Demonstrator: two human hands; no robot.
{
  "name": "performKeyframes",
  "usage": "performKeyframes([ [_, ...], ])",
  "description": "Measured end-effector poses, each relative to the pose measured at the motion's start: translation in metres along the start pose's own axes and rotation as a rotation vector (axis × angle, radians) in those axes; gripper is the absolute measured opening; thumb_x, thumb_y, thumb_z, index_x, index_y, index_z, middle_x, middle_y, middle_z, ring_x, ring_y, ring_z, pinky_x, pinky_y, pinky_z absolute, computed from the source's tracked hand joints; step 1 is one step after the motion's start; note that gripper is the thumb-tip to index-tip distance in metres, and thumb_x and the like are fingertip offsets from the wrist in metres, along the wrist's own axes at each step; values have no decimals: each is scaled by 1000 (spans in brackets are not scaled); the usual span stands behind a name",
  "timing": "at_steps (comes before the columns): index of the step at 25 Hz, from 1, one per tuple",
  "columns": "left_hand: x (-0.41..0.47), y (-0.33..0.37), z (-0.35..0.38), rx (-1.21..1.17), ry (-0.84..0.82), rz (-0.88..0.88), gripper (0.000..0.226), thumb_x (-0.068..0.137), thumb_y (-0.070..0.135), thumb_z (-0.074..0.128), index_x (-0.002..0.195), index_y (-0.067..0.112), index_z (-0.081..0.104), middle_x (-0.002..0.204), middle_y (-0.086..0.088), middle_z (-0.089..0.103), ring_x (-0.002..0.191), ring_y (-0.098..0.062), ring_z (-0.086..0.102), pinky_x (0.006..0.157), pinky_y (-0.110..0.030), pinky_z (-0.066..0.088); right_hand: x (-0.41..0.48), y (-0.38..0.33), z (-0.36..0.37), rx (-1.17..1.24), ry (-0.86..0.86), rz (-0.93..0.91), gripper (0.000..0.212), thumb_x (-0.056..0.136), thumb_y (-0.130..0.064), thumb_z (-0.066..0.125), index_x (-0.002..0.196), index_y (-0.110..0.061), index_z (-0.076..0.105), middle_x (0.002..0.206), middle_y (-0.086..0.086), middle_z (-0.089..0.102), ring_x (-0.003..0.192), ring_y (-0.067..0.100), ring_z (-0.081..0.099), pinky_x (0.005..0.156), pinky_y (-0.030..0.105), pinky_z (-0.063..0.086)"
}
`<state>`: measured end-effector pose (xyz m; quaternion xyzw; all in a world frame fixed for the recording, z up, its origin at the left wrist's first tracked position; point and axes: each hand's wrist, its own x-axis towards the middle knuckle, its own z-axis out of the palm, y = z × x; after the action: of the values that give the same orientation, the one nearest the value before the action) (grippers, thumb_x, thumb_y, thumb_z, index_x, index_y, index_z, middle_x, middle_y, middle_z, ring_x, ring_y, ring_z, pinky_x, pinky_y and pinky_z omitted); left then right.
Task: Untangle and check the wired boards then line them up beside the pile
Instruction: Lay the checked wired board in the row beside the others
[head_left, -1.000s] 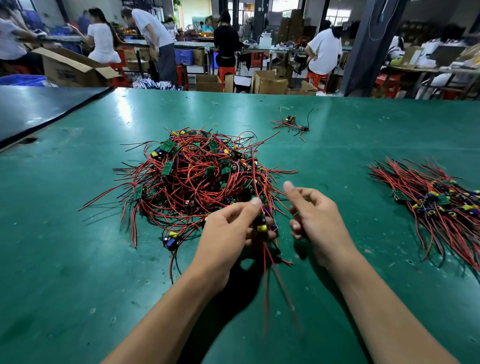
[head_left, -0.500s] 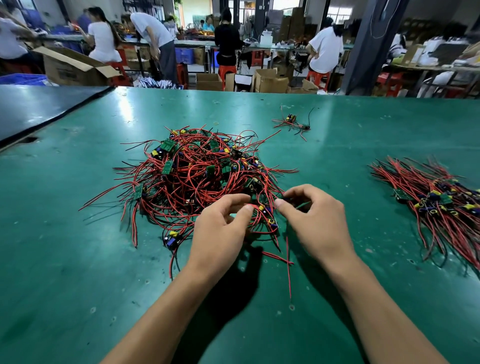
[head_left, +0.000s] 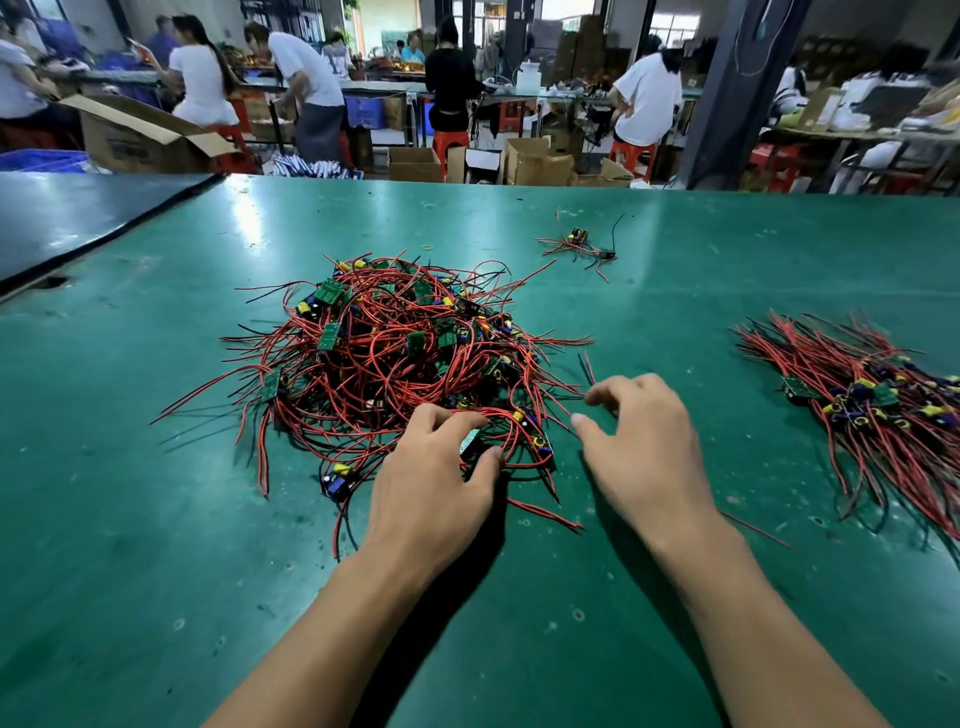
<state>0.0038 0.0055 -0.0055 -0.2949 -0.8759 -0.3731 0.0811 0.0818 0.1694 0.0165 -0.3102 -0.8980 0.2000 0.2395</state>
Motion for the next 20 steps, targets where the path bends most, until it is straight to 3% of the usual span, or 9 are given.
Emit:
performKeyframes([
  [3,1,-1,2,25,17,8,27,88,40,64,110,25,70,107,8,53,92,-15,58,81,-34,50,-6,-10,18,211,-49,-58,14,92,-22,68,104,-19,73,108,5,63,105,22,60,99,30,43],
  [7,2,-5,4,-4,52,-17,23,89,34,65,109,24,71,106,6,53,87,-15,55,79,-31,48,-5,-2,26,273,-13,41,23,95,-20,64,116,-12,72,120,10,63,115,22,58,96,17,31],
  [10,2,-8,4,-33,67,-2,22,88,32,67,108,24,70,107,7,52,85,-9,49,77,-26,43,-2,2,26,328,36,109,21,95,-22,65,113,-16,72,119,9,63,114,22,56,91,16,29],
  [16,5,-10,2,-43,97,-39,24,87,27,68,110,22,69,105,6,53,87,-9,48,80,-25,40,-1,6,31,309,35,137,22,94,-25,65,114,-17,71,121,9,61,120,25,53,103,27,34],
  [20,9,-12,-2,-29,84,-50,24,86,21,69,110,18,72,104,1,64,96,-15,58,86,-24,42,8,14,25,344,80,194,18,94,-25,65,107,-17,74,116,8,67,107,19,57,93,22,37],
])
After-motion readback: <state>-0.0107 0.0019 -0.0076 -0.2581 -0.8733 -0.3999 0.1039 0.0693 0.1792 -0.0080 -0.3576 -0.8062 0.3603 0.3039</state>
